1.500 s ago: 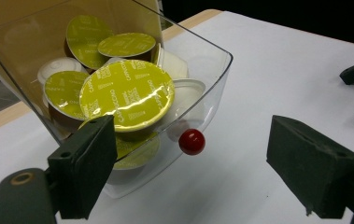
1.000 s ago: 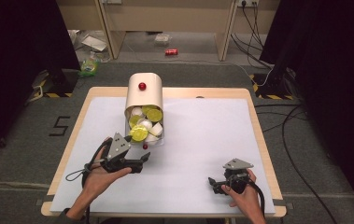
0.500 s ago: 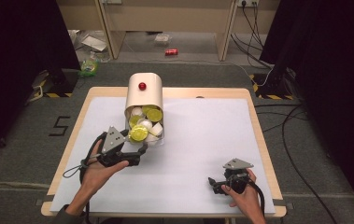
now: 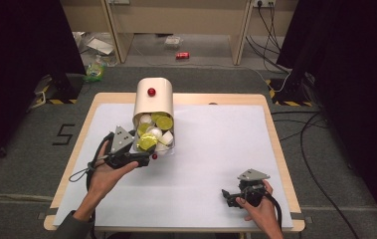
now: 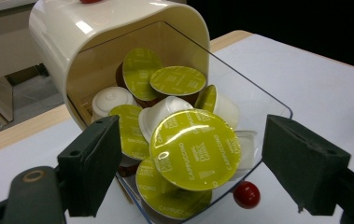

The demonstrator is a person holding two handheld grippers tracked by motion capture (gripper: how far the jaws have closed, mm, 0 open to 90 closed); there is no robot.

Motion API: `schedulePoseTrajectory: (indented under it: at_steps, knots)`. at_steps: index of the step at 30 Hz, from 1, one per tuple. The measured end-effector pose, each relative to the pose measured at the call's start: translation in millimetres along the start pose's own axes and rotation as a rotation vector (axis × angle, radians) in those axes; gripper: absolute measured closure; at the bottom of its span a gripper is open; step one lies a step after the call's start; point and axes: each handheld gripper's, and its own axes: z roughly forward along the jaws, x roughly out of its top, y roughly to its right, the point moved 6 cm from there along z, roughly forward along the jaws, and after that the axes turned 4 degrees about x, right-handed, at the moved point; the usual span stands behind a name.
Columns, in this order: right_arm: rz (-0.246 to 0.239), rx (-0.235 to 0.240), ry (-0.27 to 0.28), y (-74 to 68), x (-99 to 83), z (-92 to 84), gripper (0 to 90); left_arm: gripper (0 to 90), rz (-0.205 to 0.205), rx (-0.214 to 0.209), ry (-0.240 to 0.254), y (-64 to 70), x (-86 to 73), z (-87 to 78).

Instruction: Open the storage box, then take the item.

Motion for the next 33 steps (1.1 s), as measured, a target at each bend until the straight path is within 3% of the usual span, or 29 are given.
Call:
schedulePoseTrajectory:
  at_steps: [23, 28, 33]
  knots:
    - [-0.011, 0.005, -0.005, 0.1, 0.5, 1.1, 1.6, 24.4, -0.014, 0.005, -0.028, -3.7, 0.6, 15.1]
    - [-0.011, 0.003, -0.006, -0.1, 0.4, 1.1, 1.5, 25.9, 0.0, -0.008, -0.052, 1.2, -0.7, 21.7]
    - [-0.011, 0.002, -0.007, -0.1, 0.3, 1.0, 1.5, 31.6, -0.012, -0.014, -0.081, 0.2, -4.2, 29.7]
